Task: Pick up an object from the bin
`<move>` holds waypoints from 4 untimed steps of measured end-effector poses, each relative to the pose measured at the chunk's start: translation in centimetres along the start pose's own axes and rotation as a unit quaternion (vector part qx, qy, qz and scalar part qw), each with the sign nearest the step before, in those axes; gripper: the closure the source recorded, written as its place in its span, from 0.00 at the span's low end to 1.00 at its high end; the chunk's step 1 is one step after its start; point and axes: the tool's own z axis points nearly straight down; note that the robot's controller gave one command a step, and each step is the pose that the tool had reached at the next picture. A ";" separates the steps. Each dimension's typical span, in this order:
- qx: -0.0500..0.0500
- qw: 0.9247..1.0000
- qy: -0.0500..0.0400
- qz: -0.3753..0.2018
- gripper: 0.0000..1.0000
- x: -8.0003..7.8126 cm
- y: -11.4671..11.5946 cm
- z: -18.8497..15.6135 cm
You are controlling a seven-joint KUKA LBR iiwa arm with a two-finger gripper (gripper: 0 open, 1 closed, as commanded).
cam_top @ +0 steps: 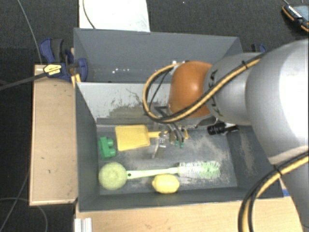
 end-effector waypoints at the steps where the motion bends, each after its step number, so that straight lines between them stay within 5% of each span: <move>1: -0.001 0.997 -0.003 -0.082 1.00 -0.5 0.6 -0.1; 3: 0.000 0.997 0.001 -0.081 1.00 -0.2 0.5 -1.6; 4: -0.002 0.997 -0.005 -0.081 1.00 -0.6 0.7 -5.0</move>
Offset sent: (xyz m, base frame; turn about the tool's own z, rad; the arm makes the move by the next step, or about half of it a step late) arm 0.0000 0.0000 0.0000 0.0000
